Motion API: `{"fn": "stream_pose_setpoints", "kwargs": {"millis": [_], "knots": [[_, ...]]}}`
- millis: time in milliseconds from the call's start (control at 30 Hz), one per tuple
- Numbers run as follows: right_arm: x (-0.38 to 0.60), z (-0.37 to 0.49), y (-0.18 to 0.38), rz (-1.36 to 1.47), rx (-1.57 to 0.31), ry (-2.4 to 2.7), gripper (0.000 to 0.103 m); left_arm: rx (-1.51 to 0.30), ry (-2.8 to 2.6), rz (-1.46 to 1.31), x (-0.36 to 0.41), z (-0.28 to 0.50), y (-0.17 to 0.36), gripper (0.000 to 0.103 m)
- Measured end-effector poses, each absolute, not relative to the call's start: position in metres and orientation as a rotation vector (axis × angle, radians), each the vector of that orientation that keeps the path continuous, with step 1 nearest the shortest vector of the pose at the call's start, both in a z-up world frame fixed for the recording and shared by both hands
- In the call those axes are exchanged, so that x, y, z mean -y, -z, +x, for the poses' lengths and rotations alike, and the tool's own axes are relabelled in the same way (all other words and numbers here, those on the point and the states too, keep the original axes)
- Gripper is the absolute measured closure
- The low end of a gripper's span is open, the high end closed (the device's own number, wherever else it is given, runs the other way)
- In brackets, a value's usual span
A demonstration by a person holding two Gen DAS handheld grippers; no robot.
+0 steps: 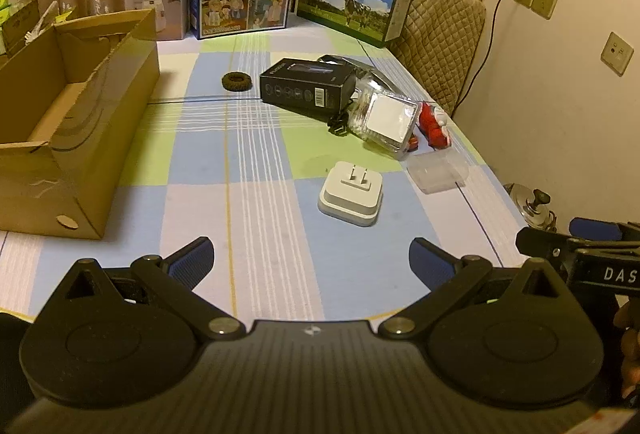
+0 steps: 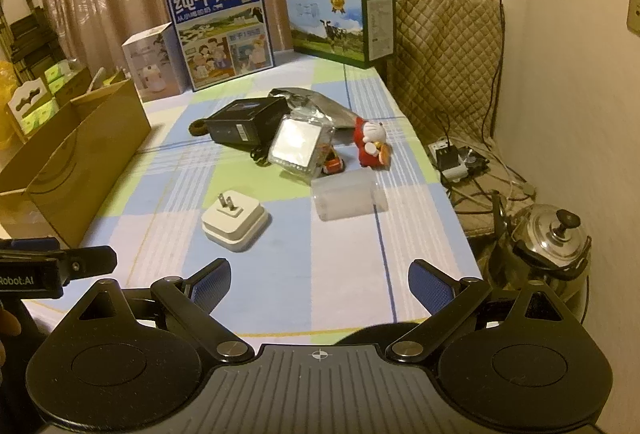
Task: Organize objects
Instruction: 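Move the left tool toward the white plug adapter while the right tool approaches the clear cup, then grasp the white plug adapter with the left tool while the right tool grasps the clear cup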
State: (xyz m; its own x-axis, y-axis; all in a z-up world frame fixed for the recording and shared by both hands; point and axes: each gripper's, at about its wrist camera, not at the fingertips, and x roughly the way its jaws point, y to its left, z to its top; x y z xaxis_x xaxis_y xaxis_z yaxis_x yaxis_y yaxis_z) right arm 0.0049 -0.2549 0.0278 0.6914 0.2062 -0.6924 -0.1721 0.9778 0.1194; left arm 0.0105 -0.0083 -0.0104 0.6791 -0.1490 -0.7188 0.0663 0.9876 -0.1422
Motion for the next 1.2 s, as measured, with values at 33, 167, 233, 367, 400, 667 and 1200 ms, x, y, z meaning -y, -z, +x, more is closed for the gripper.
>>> {"fn": "stream_pose_setpoints", "kwargs": {"millis": [33,167,233,367,400,667,1200], "knots": [[0.256,0.006,-0.028,0.045,-0.778,-0.210,0.009,-0.817,0.124,-0.106,0.009,0.012,0.011,0.001],[0.260,0.010,-0.027,0.042,-0.775,-0.204,0.009,-0.818,0.156,-0.098,0.014,0.022,0.015,0.001],[0.264,0.013,-0.027,0.047,-0.774,-0.201,0.009,-0.806,0.168,-0.076,0.016,0.029,0.015,0.001],[0.268,0.022,-0.024,0.058,-0.776,-0.196,0.009,-0.776,0.189,-0.016,0.022,0.044,0.017,0.001],[0.269,0.025,-0.024,0.059,-0.775,-0.195,0.009,-0.776,0.195,-0.006,0.024,0.048,0.018,0.001],[0.271,0.053,-0.016,0.064,-0.787,-0.190,0.009,-0.791,0.252,0.057,0.036,0.079,0.041,0.001],[0.263,0.120,0.012,0.048,-0.843,-0.204,0.010,-0.888,0.335,0.105,0.061,0.146,0.102,0.022]]}}
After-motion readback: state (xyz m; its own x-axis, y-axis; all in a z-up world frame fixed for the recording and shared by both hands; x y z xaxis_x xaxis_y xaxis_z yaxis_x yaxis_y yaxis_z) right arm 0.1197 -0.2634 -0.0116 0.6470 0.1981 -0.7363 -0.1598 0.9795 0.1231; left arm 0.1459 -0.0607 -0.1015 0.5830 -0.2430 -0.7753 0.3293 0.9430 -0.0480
